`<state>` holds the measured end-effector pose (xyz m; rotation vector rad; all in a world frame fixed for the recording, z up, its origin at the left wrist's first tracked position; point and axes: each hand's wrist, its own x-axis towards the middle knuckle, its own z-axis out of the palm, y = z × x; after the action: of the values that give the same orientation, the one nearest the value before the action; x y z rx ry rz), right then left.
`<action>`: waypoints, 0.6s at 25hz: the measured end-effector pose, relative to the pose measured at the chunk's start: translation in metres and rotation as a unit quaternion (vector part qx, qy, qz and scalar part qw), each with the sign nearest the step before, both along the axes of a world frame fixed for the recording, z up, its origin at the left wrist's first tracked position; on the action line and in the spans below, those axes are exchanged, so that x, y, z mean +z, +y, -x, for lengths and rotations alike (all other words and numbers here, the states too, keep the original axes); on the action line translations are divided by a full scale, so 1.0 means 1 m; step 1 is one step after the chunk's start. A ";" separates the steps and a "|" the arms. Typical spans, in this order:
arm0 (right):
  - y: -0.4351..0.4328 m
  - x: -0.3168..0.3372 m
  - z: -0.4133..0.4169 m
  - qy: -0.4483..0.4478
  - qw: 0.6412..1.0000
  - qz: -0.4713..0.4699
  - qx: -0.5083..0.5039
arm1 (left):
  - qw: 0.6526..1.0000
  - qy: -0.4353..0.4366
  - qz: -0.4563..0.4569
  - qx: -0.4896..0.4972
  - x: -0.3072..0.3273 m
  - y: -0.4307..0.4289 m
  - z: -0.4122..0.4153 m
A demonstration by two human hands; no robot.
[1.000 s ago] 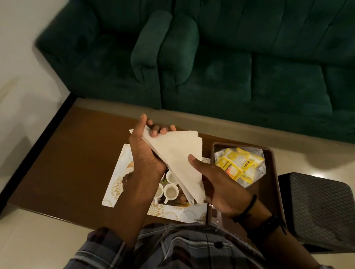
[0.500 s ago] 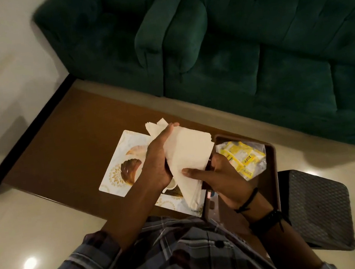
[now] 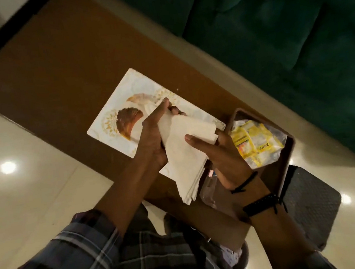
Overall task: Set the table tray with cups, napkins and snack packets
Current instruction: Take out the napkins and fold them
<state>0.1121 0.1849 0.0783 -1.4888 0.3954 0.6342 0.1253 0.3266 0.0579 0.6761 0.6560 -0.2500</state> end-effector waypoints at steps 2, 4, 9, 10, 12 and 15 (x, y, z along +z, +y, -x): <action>0.002 -0.026 -0.007 0.025 1.000 0.003 0.008 | 1.000 0.014 -0.012 -0.018 -0.028 0.008 -0.002; 0.003 -0.048 -0.015 0.036 0.999 0.004 -0.009 | 0.999 0.033 0.002 -0.020 -0.052 0.011 -0.002; -0.003 -0.080 -0.038 0.032 0.997 0.023 -0.067 | 0.984 0.051 -0.056 -0.160 -0.100 0.003 0.010; -0.006 -0.085 -0.043 0.019 0.997 0.039 -0.071 | 0.979 0.047 -0.076 -0.186 -0.105 0.000 0.011; -0.011 -0.091 -0.055 -0.040 0.990 0.124 -0.049 | 0.966 0.037 -0.124 -0.223 -0.116 -0.007 0.012; -0.012 -0.097 -0.076 -0.141 0.951 0.271 0.046 | 0.953 0.034 -0.153 -0.258 -0.125 -0.016 0.003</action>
<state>0.1886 0.1729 -0.0190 -2.1034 0.2895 0.3861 0.1219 0.3106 -0.0676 1.1415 0.5795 -0.6678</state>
